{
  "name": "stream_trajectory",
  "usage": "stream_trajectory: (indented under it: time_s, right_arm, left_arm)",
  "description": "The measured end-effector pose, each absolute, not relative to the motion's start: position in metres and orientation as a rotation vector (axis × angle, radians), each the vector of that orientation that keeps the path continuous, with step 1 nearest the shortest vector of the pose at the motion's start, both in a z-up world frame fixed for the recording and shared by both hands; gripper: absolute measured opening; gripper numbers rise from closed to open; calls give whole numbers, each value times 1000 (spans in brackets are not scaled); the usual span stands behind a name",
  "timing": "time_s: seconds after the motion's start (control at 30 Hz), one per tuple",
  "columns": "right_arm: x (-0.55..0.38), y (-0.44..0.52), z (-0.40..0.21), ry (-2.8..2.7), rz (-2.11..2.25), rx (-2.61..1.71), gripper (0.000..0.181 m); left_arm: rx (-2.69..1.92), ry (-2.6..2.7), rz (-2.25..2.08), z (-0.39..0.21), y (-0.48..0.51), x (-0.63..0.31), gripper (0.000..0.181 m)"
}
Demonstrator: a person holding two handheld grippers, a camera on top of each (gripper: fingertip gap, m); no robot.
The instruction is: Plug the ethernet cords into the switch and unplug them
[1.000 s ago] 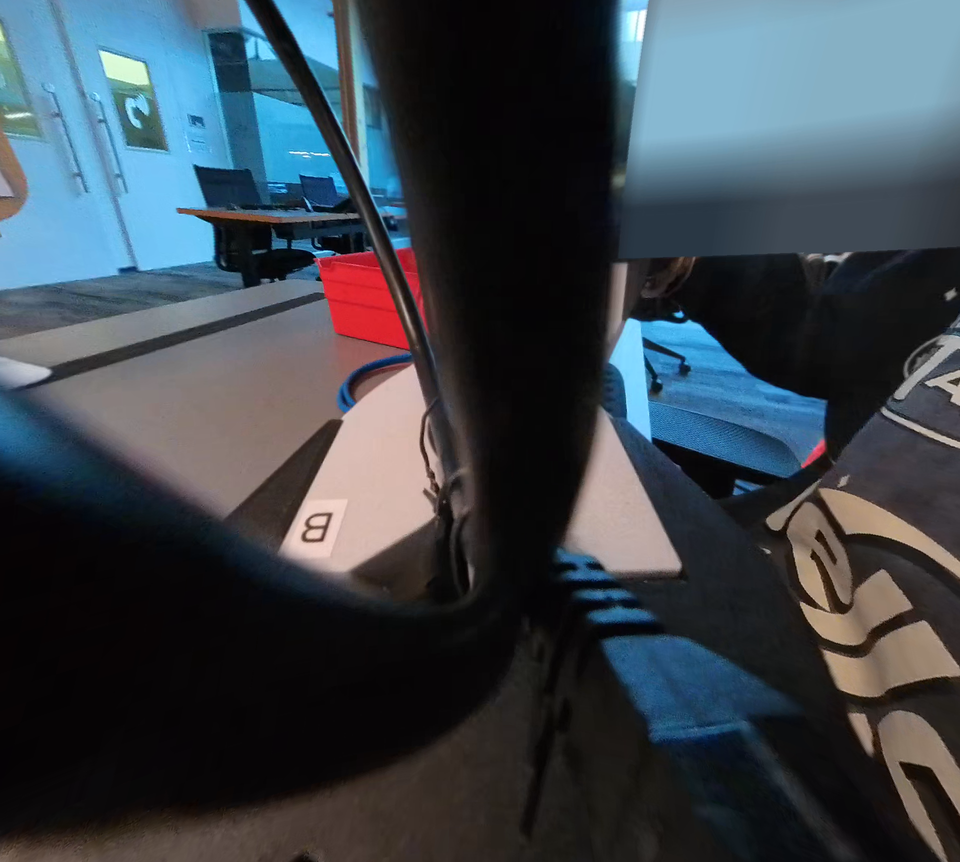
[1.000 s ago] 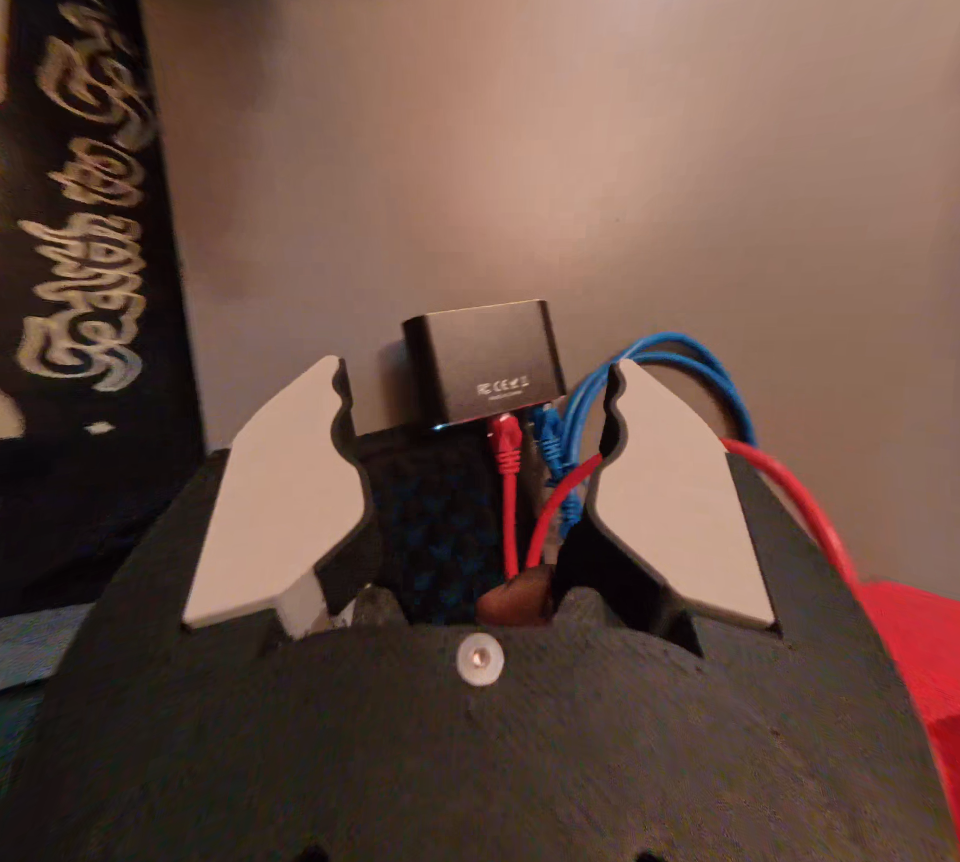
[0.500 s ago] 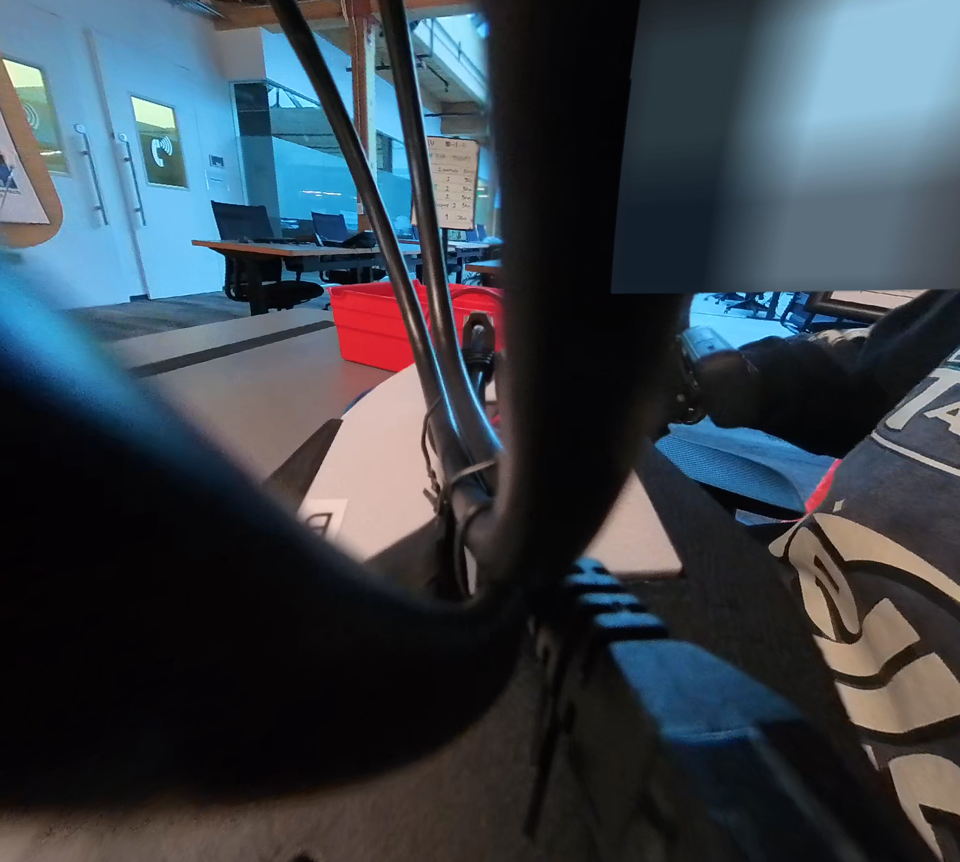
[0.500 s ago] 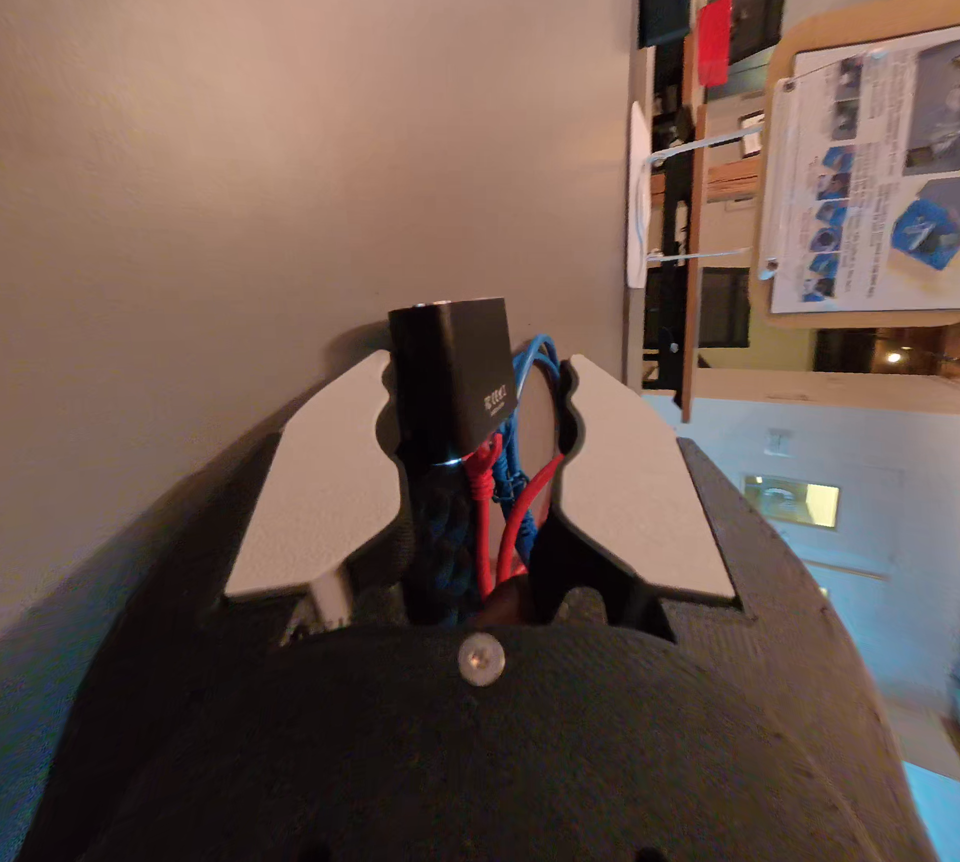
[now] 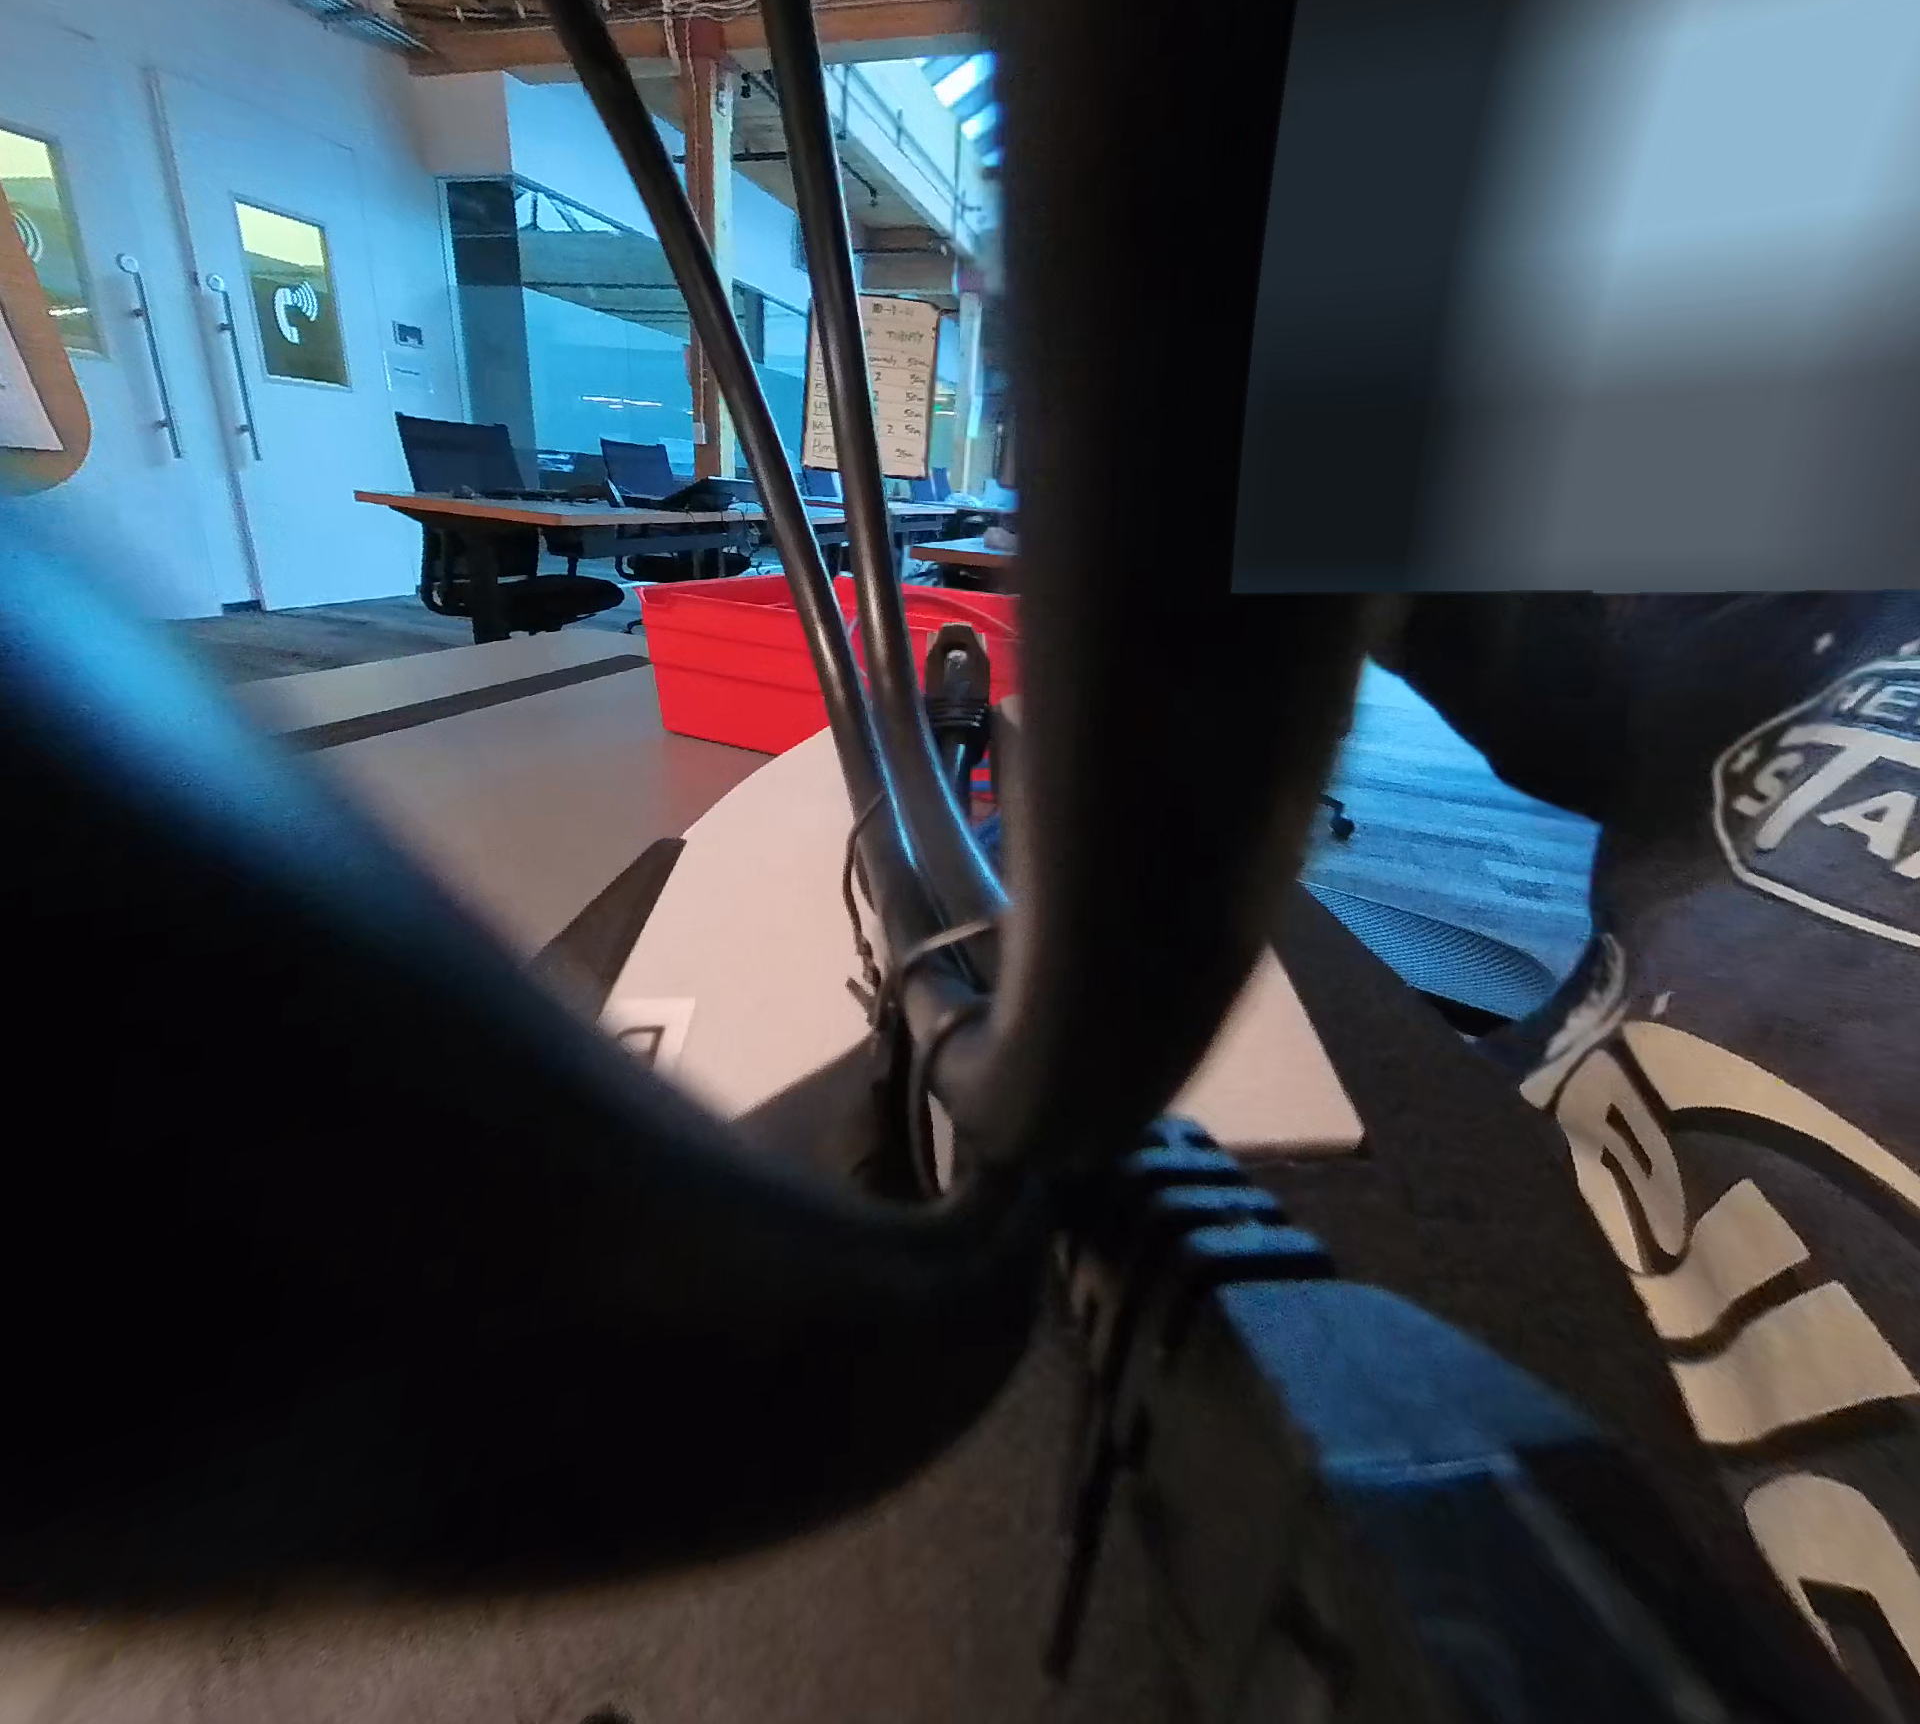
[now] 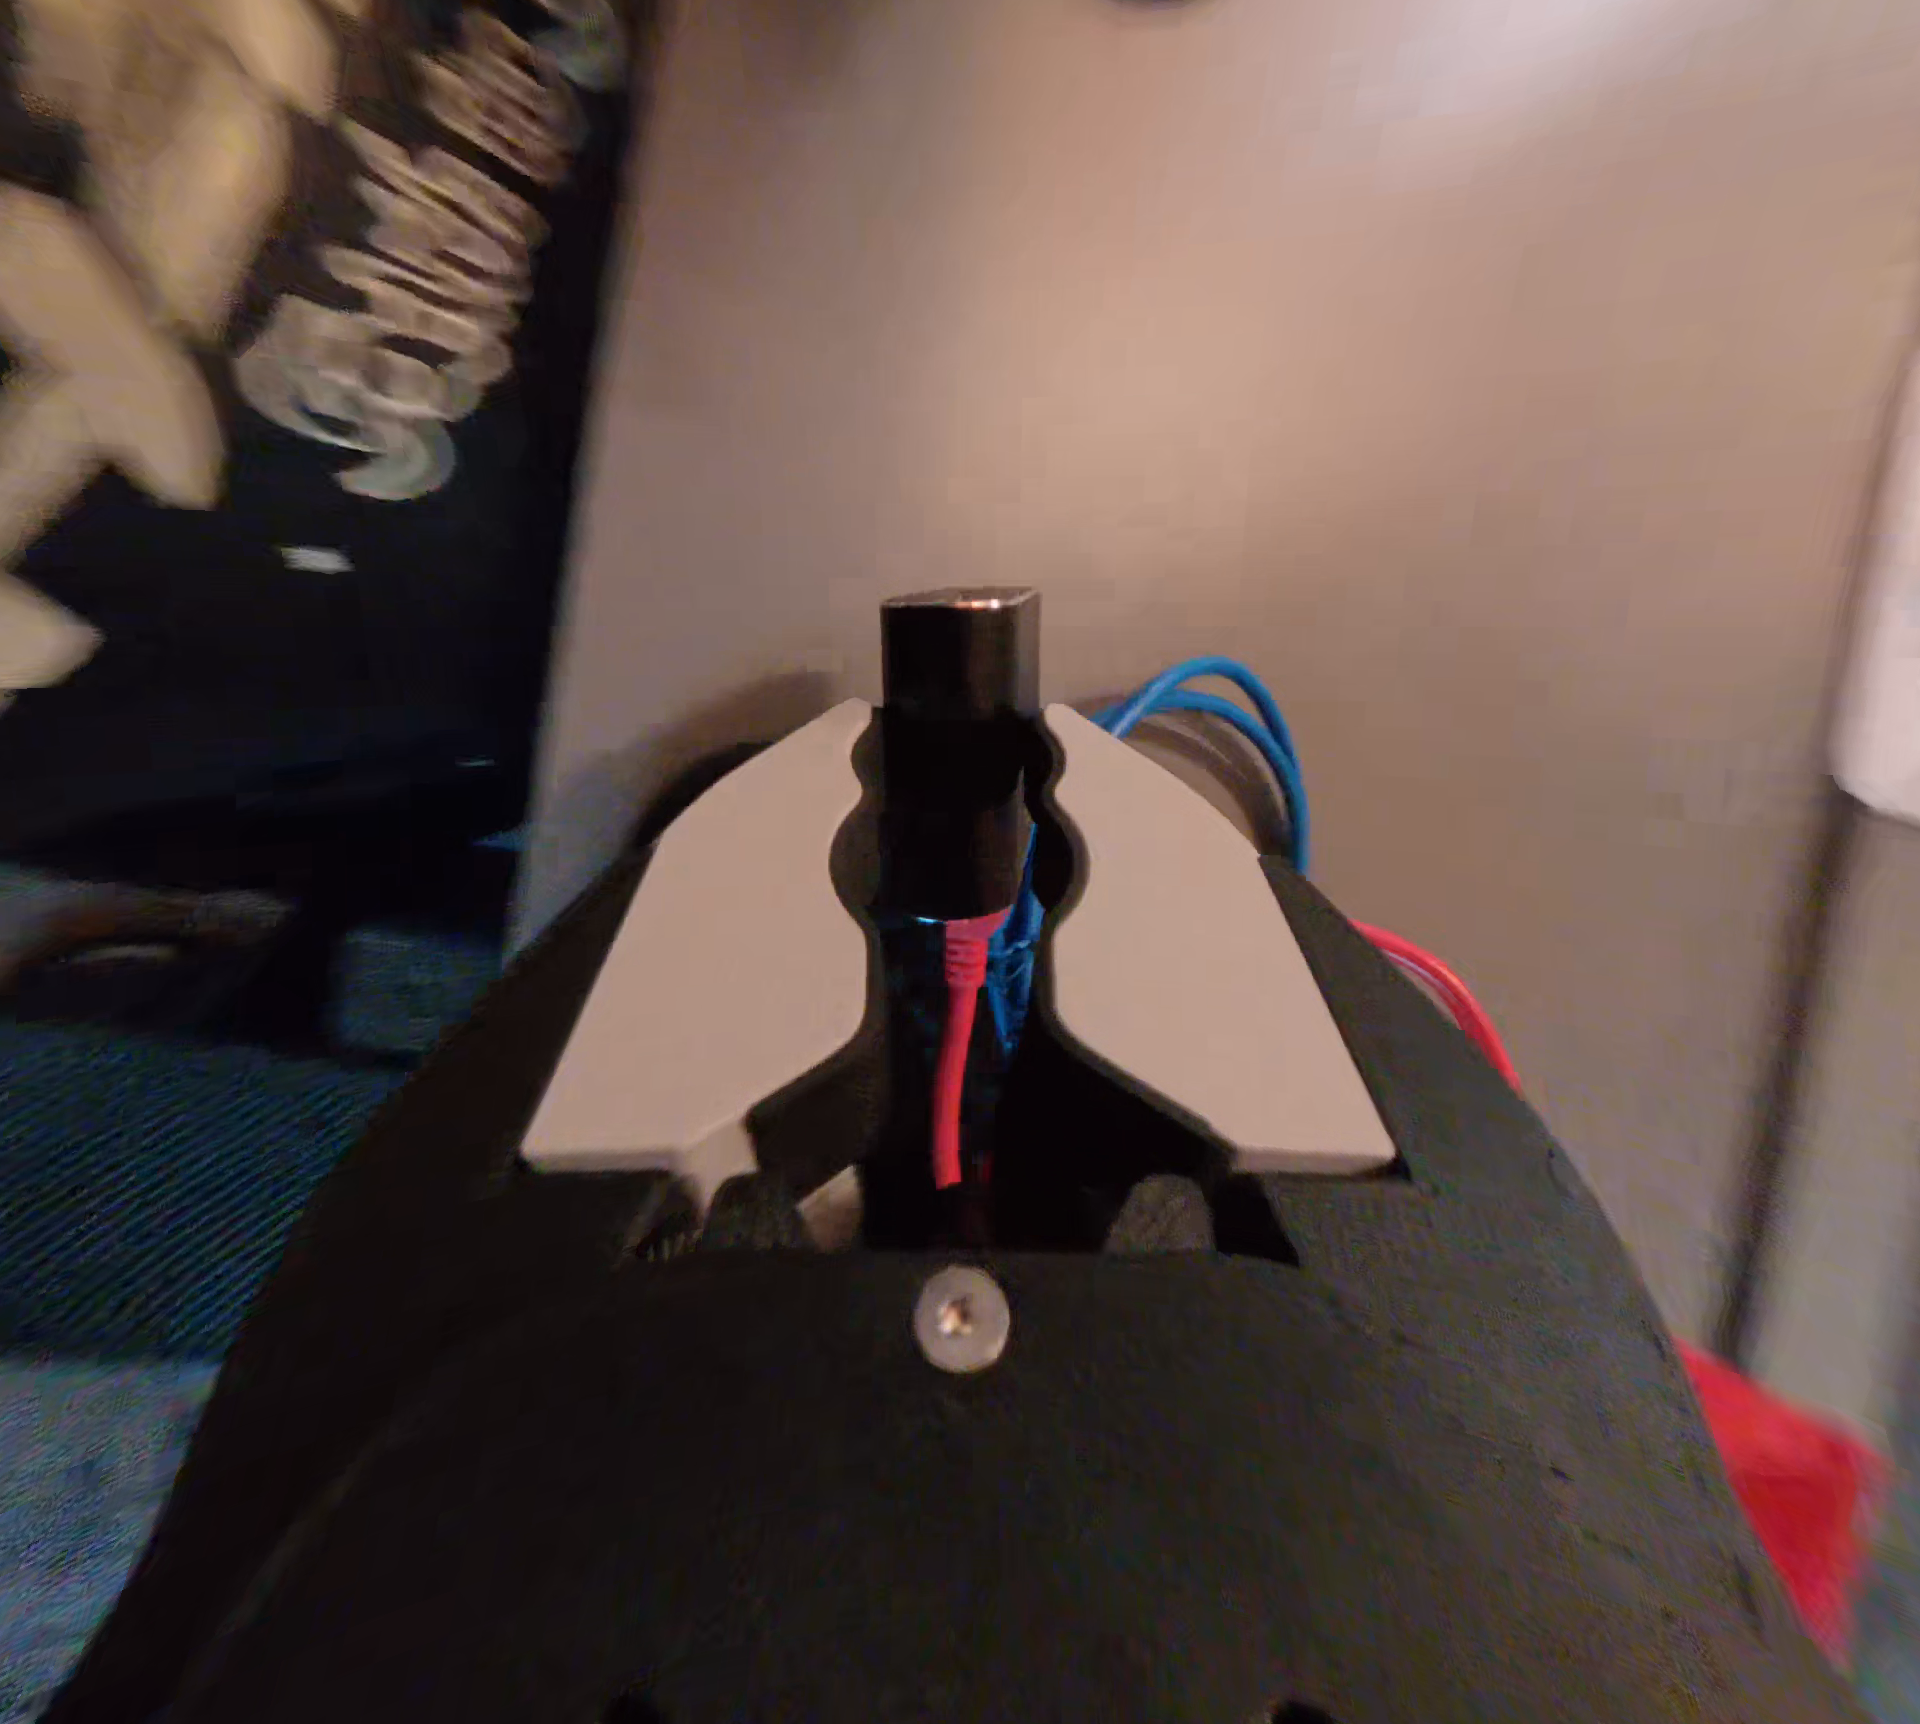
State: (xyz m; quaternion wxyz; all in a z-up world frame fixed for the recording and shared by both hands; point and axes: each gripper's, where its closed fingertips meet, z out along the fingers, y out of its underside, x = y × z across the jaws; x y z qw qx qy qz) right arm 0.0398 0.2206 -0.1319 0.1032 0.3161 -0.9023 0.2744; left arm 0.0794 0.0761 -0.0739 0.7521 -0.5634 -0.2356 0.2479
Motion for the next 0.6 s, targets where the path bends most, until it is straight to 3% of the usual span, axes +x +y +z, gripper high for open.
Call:
stream_trajectory:
  time_s: [0.07,0.3,0.47,0.6]
  right_arm:
    - [50,222,-125,-2799,865,1042,25]
    - [34,247,-130,-3079,313,1187,24]
    - [27,260,-151,-3099,30,1218,25]
    - [20,254,-157,-2929,106,1202,25]
  left_arm:
    - [-1235,-512,545,-74,77,80,73]
    - [-1224,-512,537,-74,76,78,77]
    - [-1199,-509,524,-72,73,80,65]
    - [-1188,-507,522,-71,71,81,77]
